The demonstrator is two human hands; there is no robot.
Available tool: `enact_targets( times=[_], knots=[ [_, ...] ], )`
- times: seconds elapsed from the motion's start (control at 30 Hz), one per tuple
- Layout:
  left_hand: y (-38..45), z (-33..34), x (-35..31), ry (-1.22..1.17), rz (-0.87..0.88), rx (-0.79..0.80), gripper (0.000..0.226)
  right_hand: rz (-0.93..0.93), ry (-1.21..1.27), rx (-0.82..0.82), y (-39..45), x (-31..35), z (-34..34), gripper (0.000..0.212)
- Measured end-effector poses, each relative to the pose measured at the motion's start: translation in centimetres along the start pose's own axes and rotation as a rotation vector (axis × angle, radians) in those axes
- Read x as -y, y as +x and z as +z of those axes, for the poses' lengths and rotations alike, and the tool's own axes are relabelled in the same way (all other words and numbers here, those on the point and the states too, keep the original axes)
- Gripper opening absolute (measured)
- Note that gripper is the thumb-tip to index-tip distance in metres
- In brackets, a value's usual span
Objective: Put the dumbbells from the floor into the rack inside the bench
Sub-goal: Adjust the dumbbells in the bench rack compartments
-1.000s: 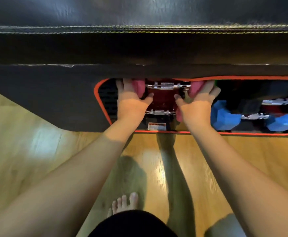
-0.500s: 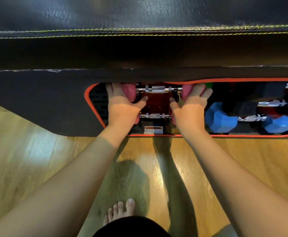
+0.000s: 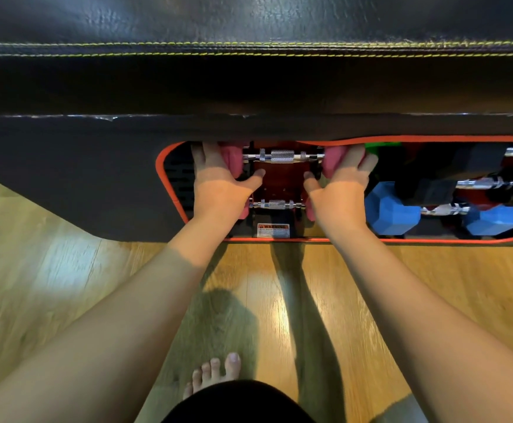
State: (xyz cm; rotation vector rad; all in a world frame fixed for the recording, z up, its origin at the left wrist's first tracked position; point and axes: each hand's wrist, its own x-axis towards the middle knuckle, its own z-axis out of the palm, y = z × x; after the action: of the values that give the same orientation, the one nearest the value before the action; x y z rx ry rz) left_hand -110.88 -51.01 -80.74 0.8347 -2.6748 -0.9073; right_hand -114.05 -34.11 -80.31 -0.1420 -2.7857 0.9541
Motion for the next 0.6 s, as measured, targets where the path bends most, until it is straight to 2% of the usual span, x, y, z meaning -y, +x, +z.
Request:
enact_targets(
  times=[0.03, 0.13, 0.23, 0.33, 0.37, 0.43, 0.47, 0.53, 0.6],
  knots=[
    [-0.1, 0.0, -0.1, 0.001, 0.012, -0.019, 0.07, -0.003, 0.01, -0.001, 0.0, 0.0, 0.0, 0.075],
    [-0.4, -0.1, -0.3, -0.004, 0.038, 0.013, 0.06, -0.03, 0.047, -0.026, 0.1, -0.2, 0.1, 0.073],
    [-0.8, -0.6, -0.4, -0.004, 0.042, 0.035, 0.059, -0.018, 0.065, -0.027, 0.1, -0.5, 0.7, 0.077],
    [-1.4, -0.8, -0.3, -0.139, -0.022, 0.069, 0.052, 0.096, 0.09, 0.054, -0.1, -1.4, 1.0, 0.103],
    [-1.4, -0.6, 0.3, -0.229, -0.036, 0.048, 0.057, 0.11, 0.16, 0.053, -0.3, -2.0, 1.0, 0.112],
    [-1.7, -0.4, 1.6, -0.408, -0.037, -0.002, 0.111, 0.131, 0.377, 0.004, -1.5, -3.5, 0.8, 0.118],
    [-1.9, -0.1, 2.3, -0.482, -0.043, -0.015, 0.124, 0.16, 0.421, -0.002, -2.3, -4.5, 0.9, 0.121],
    [-2.5, 1.5, 4.0, -0.601, -0.083, -0.021, 0.128, 0.233, 0.326, 0.069, -3.8, -6.1, 1.8, 0.118],
    [-3.0, 3.2, 5.4, -0.579, -0.14, 0.033, 0.127, 0.27, 0.155, 0.193, -4.5, -7.2, 3.4, 0.118]
  ],
)
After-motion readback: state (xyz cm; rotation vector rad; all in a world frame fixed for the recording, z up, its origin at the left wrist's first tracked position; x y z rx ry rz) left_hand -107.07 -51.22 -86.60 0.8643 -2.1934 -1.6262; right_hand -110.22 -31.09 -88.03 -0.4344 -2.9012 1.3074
